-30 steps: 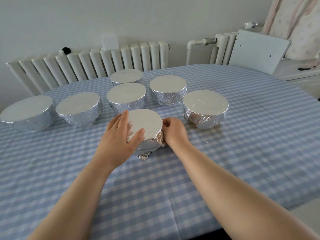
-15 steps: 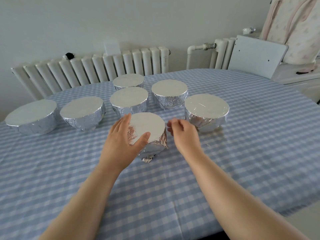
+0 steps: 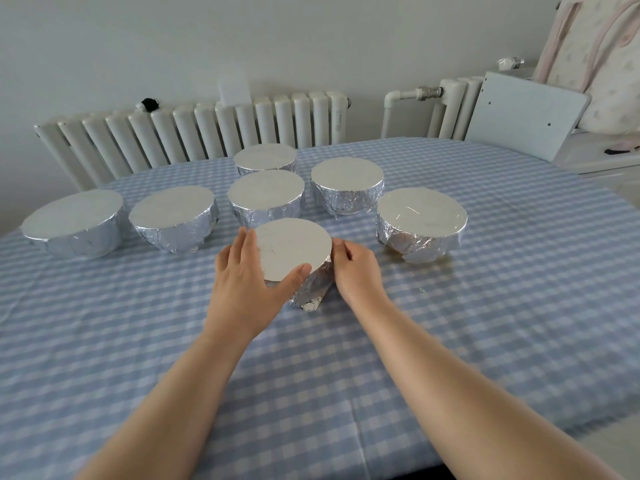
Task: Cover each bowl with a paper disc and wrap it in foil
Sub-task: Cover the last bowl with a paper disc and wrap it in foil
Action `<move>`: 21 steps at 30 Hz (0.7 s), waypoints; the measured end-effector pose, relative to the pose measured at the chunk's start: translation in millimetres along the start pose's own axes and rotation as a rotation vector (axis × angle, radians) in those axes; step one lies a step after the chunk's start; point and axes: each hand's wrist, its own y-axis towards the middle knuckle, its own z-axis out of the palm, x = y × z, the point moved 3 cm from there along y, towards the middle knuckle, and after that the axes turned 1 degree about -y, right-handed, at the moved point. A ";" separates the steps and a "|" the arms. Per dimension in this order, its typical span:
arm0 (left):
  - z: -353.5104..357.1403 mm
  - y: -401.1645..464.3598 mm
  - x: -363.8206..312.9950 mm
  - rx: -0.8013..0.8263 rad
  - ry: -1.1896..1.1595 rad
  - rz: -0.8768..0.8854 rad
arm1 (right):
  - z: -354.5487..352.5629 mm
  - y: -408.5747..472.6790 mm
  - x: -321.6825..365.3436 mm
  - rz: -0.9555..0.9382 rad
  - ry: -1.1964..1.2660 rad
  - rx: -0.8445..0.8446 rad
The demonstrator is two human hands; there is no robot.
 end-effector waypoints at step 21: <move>7.5 2.4 5.6 0.003 -0.128 -0.038 | 6.6 5.6 -5.2 0.473 0.553 0.081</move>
